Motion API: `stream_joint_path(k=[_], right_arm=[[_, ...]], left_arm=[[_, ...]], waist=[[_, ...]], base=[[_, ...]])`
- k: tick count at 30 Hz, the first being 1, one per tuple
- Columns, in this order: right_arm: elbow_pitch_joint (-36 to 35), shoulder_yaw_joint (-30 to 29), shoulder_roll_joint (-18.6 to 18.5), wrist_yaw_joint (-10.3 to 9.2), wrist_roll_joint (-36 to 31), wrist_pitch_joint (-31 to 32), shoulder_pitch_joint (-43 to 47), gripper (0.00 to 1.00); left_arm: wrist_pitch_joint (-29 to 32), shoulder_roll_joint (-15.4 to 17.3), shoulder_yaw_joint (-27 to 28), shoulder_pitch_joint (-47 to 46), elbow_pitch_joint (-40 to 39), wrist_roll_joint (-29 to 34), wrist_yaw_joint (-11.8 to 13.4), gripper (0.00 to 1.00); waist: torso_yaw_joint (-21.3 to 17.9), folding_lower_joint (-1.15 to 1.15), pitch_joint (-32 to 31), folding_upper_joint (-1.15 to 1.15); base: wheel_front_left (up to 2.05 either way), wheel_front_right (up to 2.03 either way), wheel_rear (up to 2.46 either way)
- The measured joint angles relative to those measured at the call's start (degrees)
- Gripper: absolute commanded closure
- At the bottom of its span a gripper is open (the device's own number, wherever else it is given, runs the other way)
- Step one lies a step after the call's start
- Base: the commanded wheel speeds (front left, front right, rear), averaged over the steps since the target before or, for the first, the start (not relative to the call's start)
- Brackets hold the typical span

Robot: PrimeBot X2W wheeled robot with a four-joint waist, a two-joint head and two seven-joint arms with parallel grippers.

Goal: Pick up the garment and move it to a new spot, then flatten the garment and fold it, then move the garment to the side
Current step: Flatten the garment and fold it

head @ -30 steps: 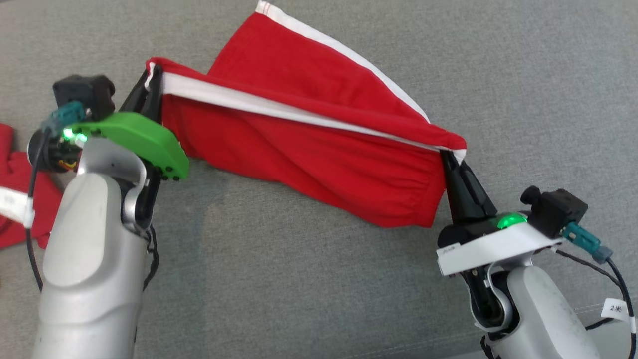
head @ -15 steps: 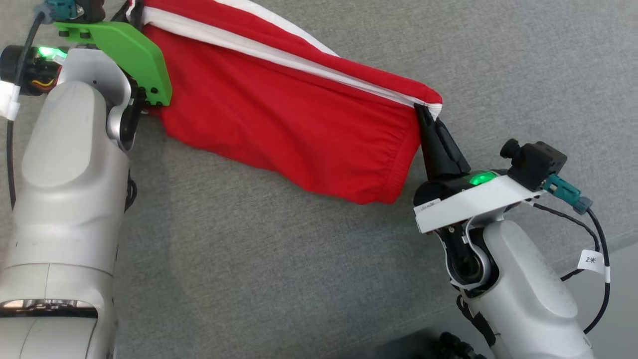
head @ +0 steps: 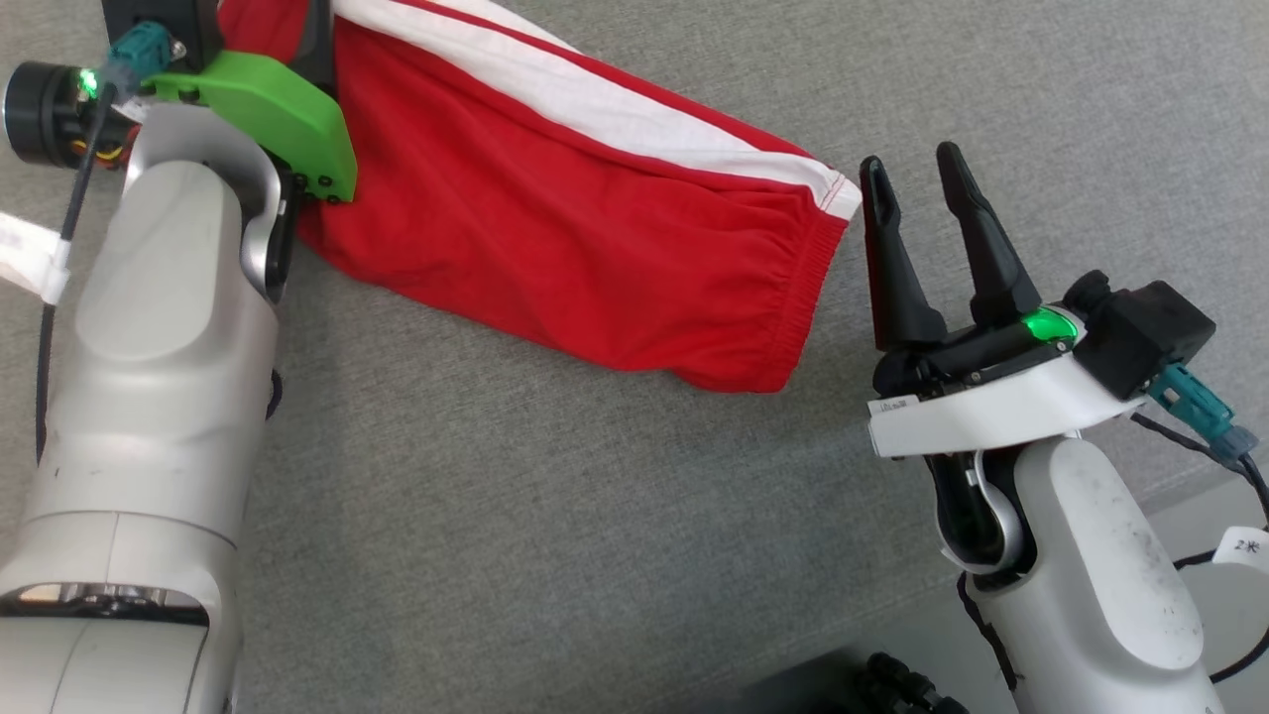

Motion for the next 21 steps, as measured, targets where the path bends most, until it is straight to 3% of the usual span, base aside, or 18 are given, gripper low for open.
stream_joint_path(k=[6, 8, 15, 21], right_arm=[[-3.07, -3.69, -0.41, 0.00, -9.98, 0.00, 3.34, 0.00], [-3.87, -5.19, -0.69, 0.00, -12.05, 0.00, 4.40, 0.00], [-4.19, -9.01, -1.51, 0.00, -14.94, 0.00, 7.64, 0.00], [-4.07, -10.29, -1.51, 0.00, -15.59, 1.15, 9.39, 0.00]], left_arm=[[-2.85, -0.57, 1.26, 6.33, -7.54, -0.70, 1.26, 0.00], [-3.03, -0.53, 2.25, 10.22, -14.01, -1.10, 2.18, 0.00], [-3.19, 0.18, 6.23, 25.32, -32.70, -1.23, 5.35, 0.00], [-3.18, 0.29, 8.69, 36.05, -42.52, -0.26, 8.25, 0.00]], waist=[[2.48, 0.00, -1.90, 0.00], [3.58, 0.00, -2.72, 0.00], [7.35, 0.00, -5.83, 0.00], [10.01, 0.00, -8.75, 0.00]], base=[[0.00, 0.00, 0.00], [0.00, 0.00, 0.00], [0.00, 0.00, 0.00], [0.00, 0.00, 0.00]])
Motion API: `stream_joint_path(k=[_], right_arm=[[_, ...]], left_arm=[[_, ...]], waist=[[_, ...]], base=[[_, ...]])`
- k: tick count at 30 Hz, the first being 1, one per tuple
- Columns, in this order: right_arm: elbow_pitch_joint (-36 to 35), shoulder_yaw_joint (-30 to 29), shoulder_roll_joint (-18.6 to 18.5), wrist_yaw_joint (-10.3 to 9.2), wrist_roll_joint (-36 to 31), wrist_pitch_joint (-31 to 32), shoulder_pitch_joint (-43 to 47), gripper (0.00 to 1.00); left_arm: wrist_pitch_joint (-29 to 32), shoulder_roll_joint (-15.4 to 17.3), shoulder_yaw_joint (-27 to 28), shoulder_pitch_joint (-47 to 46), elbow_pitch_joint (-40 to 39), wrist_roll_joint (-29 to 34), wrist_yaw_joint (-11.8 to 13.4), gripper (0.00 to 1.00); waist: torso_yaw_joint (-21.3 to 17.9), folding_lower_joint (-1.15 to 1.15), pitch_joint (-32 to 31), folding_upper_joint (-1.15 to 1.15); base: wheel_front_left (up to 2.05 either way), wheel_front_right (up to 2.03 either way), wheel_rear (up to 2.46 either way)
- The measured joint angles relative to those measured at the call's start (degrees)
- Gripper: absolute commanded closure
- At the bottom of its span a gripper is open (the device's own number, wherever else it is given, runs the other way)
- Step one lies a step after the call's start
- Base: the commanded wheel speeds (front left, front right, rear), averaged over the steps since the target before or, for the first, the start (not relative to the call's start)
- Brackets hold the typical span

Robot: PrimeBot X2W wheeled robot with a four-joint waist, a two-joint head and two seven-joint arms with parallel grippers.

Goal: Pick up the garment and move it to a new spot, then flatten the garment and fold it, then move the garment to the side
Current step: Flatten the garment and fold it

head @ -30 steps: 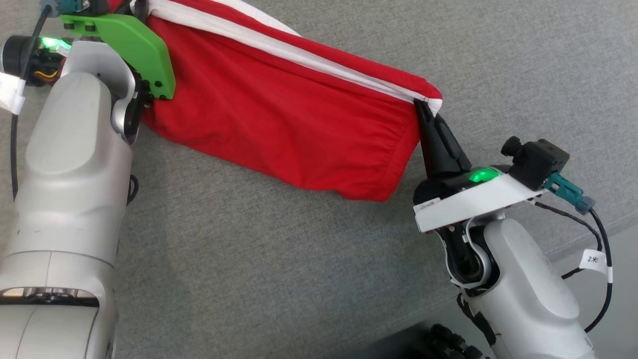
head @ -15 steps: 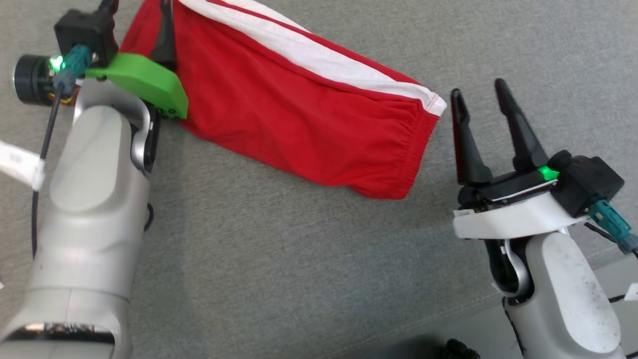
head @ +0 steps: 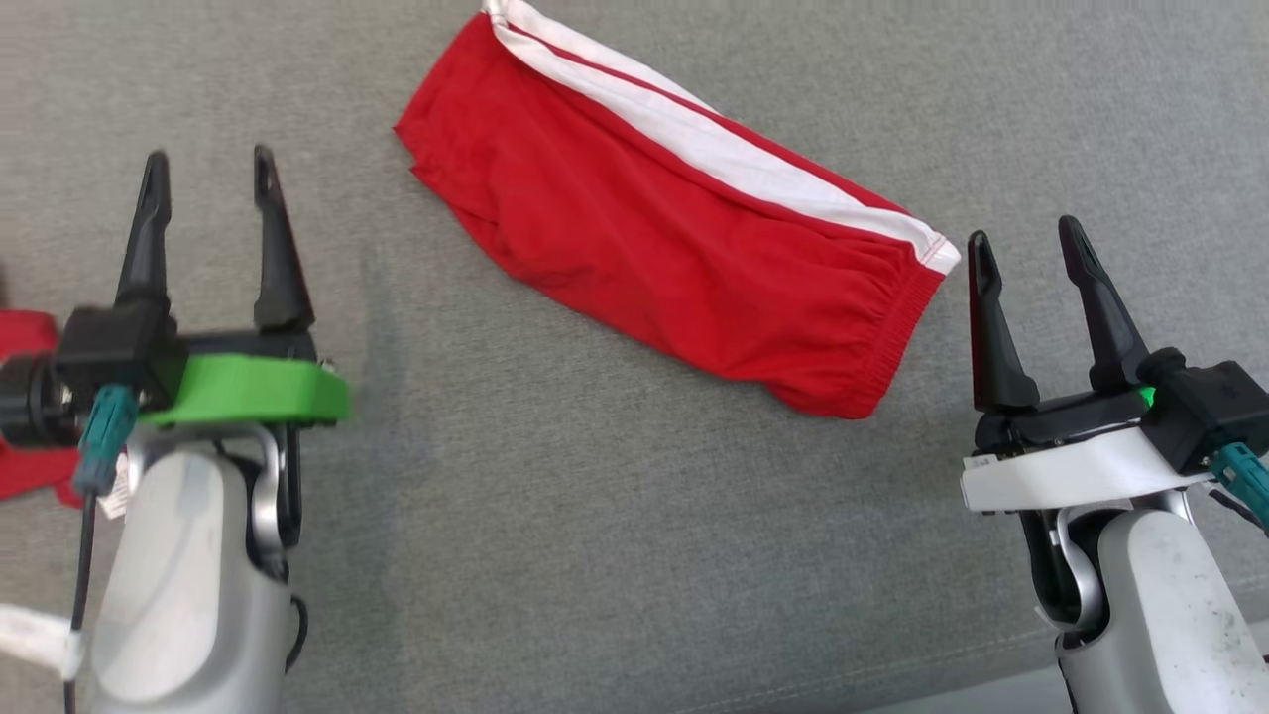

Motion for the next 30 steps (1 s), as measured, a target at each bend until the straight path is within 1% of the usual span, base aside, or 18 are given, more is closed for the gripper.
stream_joint_path(k=[5, 10, 18, 30], right_arm=[[0.08, 0.07, 0.08, 0.00, -0.36, 1.70, 1.49, 0.00], [0.11, -0.07, 0.11, 0.00, -0.32, 2.54, 2.97, 0.00], [-0.21, -0.67, 0.10, 0.00, 0.18, 3.24, 3.93, 0.00], [-1.11, -0.98, 0.31, 0.00, 0.60, 3.58, 3.99, 0.00]], left_arm=[[-0.01, 0.10, 1.90, 7.39, -4.21, -0.04, 1.56, 0.00], [0.21, 0.09, 1.92, 12.28, -5.01, -0.23, 1.74, 0.00], [1.53, 0.55, 1.36, 13.98, -5.68, -0.75, 1.70, 0.00], [2.80, 1.20, 0.42, 13.63, -6.56, -1.25, 1.57, 0.00]], waist=[[1.48, 0.00, -2.71, 0.00], [2.35, 0.00, -5.15, 0.00], [3.05, 0.00, -6.90, 0.00], [2.93, 0.00, -5.96, 0.00]], base=[[0.00, 0.00, 0.00], [0.00, 0.00, 0.00], [0.00, 0.00, 0.00], [0.00, 0.00, 0.00]])
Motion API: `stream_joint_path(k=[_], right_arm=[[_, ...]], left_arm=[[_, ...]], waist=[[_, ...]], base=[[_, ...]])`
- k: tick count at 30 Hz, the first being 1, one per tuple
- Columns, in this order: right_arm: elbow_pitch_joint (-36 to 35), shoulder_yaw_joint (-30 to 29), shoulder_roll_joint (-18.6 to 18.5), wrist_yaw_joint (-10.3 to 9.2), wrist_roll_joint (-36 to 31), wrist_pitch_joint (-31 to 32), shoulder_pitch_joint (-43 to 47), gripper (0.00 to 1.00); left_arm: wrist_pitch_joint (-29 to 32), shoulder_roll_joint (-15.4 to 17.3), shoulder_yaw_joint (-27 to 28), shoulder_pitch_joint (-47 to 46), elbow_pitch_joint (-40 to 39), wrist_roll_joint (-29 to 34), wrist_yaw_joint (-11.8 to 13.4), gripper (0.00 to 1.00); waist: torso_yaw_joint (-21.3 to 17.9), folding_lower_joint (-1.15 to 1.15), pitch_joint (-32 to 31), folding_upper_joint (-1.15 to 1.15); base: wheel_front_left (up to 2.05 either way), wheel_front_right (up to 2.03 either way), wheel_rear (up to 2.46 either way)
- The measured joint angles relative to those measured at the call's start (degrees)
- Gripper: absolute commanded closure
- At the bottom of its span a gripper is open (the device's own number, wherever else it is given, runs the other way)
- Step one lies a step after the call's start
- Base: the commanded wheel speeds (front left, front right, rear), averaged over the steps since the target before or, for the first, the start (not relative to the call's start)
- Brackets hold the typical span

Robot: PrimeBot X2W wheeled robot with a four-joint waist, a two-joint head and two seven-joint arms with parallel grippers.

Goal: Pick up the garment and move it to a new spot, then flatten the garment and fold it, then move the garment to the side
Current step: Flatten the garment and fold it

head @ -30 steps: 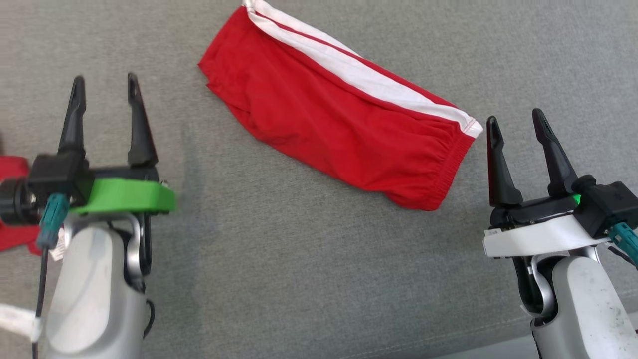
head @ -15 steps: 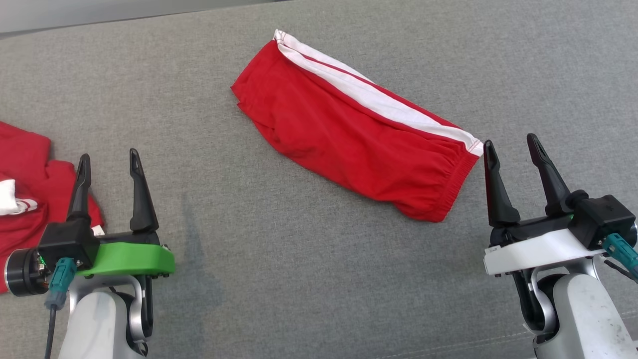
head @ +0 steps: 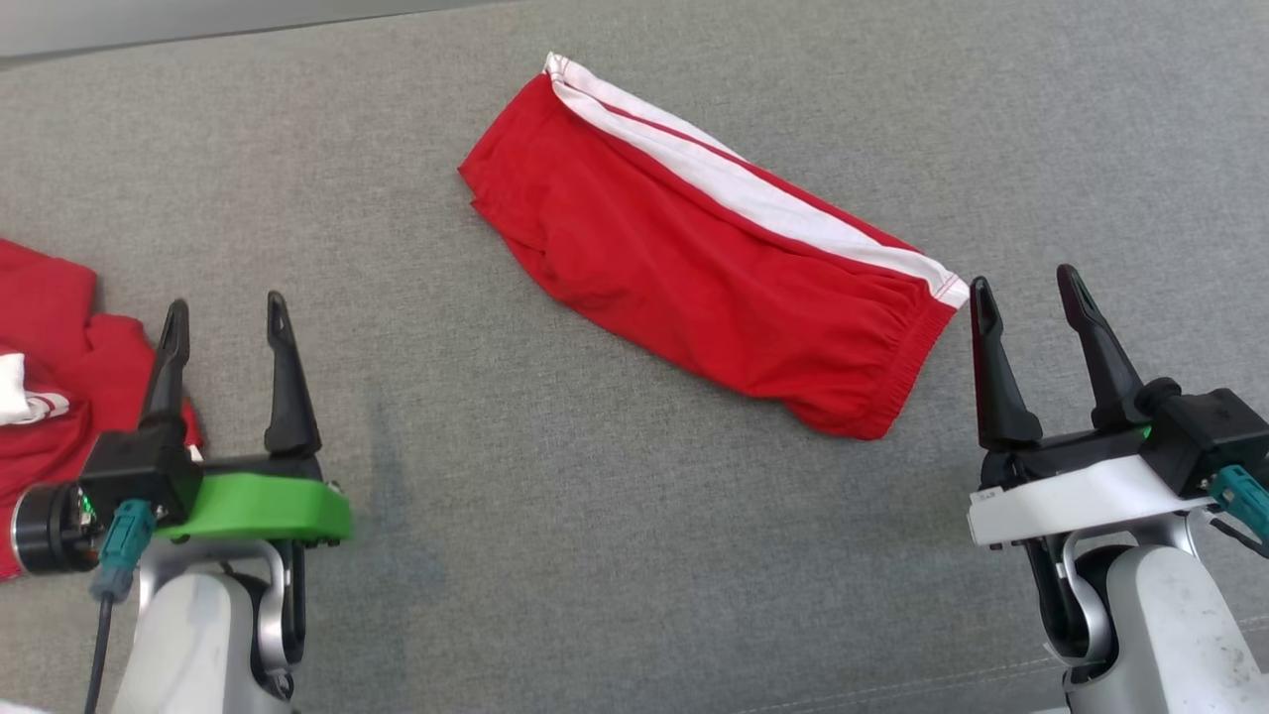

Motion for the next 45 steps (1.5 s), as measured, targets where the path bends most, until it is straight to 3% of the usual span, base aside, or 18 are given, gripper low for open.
stream_joint_path(k=[7, 14, 25, 26, 27, 28, 37, 45], right_arm=[[-1.40, 0.43, 0.09, 0.00, 0.01, 0.19, -1.54, 0.00], [-1.36, 1.81, 0.41, 0.00, 0.59, -0.43, -4.32, 0.00], [2.01, 2.75, 1.03, 0.00, 2.12, -2.74, -6.10, 0.00], [2.25, 2.78, 1.09, 0.00, 2.13, -2.93, -6.20, 0.00], [2.55, 2.80, 1.08, 0.00, 2.14, -2.98, -6.25, 0.00], [2.77, 2.76, 1.09, 0.00, 2.19, -3.11, -6.31, 0.00], [3.88, 2.41, 1.16, 0.00, 2.27, -3.48, -6.49, 0.00], [3.90, 1.72, 1.21, 0.00, 1.21, -2.52, -4.08, 0.00]], left_arm=[[5.63, 0.42, -5.35, -10.82, 0.96, 0.70, -4.46, 0.00], [15.11, -0.69, -10.65, -25.31, 12.05, 0.54, -9.36, 0.00], [21.42, -0.36, -12.20, -36.29, 33.75, -1.12, -10.71, 0.00], [21.78, -0.35, -12.25, -37.18, 34.87, -1.18, -10.74, 0.11], [21.46, -0.33, -12.29, -37.79, 35.79, -1.18, -10.76, 0.64], [20.92, -0.30, -12.27, -38.18, 36.50, -1.21, -10.76, 1.00], [13.43, -0.85, -12.16, -35.57, 36.99, -1.83, -9.94, 1.00], [8.65, -0.56, -9.38, -19.85, 24.95, -5.25, -6.54, 1.00]], waist=[[-0.20, 0.00, 2.87, 0.00], [-1.57, 0.00, 7.22, 0.00], [-6.20, 0.00, 11.87, 0.00], [-6.51, 0.00, 12.13, 0.00], [-6.77, 0.00, 12.34, 0.00], [-6.96, 0.00, 12.51, 0.00], [-6.06, 0.00, 11.05, 0.00], [-4.10, 0.00, 7.62, 0.00]], base=[[0.00, 0.00, 0.00], [0.00, 0.00, 0.00], [0.00, 0.00, 0.00], [0.00, 0.00, 0.00], [0.00, 0.00, 0.00], [0.00, 0.00, 0.00], [0.00, 0.00, 0.00], [0.00, 0.00, 0.00]])
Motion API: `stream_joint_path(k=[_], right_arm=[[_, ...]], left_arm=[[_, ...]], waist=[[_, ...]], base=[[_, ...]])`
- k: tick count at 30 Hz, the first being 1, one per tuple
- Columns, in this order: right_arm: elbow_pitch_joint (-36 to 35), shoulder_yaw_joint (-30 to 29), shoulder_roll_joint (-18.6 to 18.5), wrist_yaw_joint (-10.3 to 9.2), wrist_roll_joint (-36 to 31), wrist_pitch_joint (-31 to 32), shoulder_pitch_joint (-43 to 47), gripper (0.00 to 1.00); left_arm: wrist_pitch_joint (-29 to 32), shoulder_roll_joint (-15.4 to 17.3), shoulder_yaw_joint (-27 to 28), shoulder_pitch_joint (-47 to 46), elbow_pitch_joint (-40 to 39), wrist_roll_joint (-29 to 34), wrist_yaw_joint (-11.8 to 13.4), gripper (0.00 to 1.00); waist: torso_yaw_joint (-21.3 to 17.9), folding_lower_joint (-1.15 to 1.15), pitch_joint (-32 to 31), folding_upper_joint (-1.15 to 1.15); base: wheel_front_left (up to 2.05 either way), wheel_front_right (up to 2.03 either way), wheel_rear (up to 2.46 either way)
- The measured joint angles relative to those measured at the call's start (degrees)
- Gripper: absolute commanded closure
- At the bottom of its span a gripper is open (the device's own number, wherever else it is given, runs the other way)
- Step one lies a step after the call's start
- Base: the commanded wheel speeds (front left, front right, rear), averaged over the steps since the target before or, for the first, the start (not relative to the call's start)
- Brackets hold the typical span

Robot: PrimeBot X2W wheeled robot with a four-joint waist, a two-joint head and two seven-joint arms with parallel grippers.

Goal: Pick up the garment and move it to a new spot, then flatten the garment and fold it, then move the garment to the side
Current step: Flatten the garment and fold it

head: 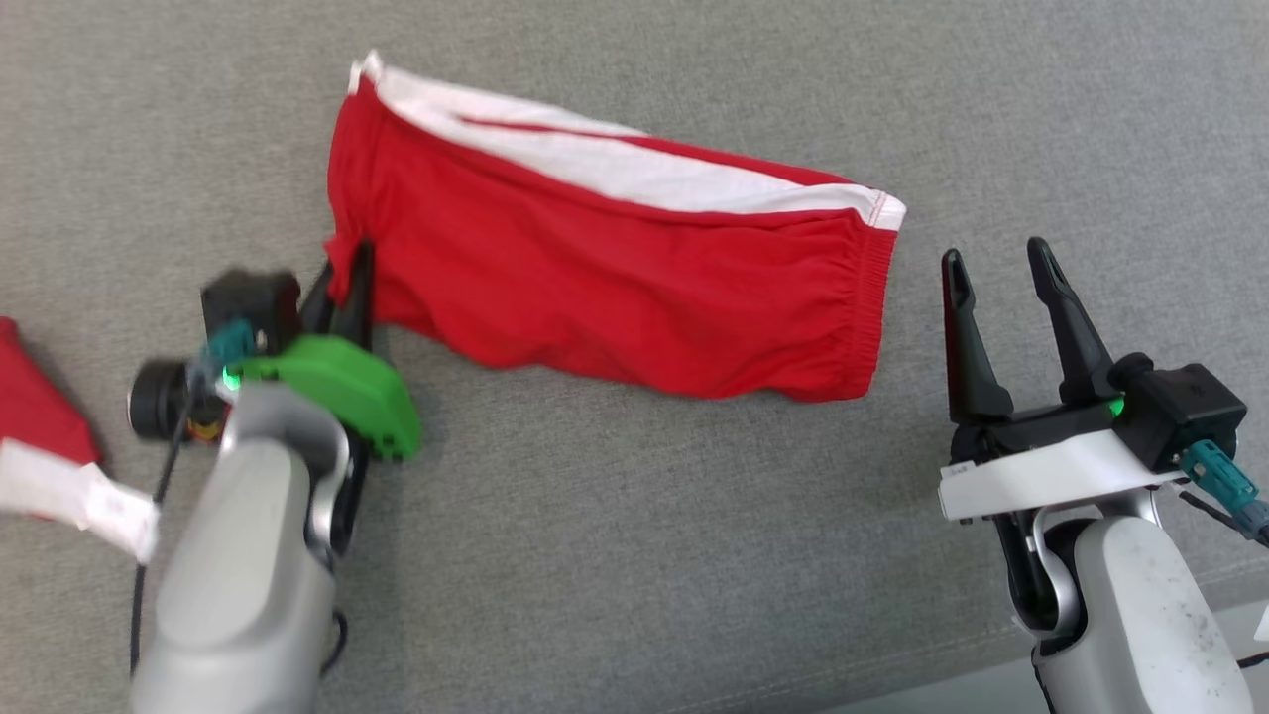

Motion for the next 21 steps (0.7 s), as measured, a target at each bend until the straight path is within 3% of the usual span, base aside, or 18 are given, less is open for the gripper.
stream_joint_path(k=[9, 10, 11, 21], right_arm=[[-0.75, -0.71, 0.00, 0.00, -0.24, 1.68, 2.63, 0.00], [-0.91, -0.67, -0.04, 0.00, -0.30, 1.76, 2.85, 0.00], [-1.02, -0.68, -0.09, 0.00, -0.41, 1.93, 3.06, 0.00], [-2.38, -0.92, -1.05, 0.00, -0.68, 3.77, 3.53, 0.00]], left_arm=[[1.14, -0.74, 2.23, 18.81, -16.30, -3.03, 5.53, 0.98], [0.98, -0.74, 2.24, 19.77, -17.56, -3.08, 5.95, 0.65], [0.77, -0.75, 2.10, 20.35, -18.47, -2.99, 6.13, 0.00], [-8.06, 0.81, 3.08, 21.69, -25.20, -0.19, 7.47, 0.00]], waist=[[2.13, 0.00, -4.51, 0.00], [2.36, 0.00, -4.91, 0.00], [2.54, 0.00, -5.18, 0.00], [3.74, 0.00, -8.01, 0.00]], base=[[0.00, 0.00, 0.00], [0.00, 0.00, 0.00], [0.00, 0.00, 0.00], [0.00, 0.00, 0.00]])
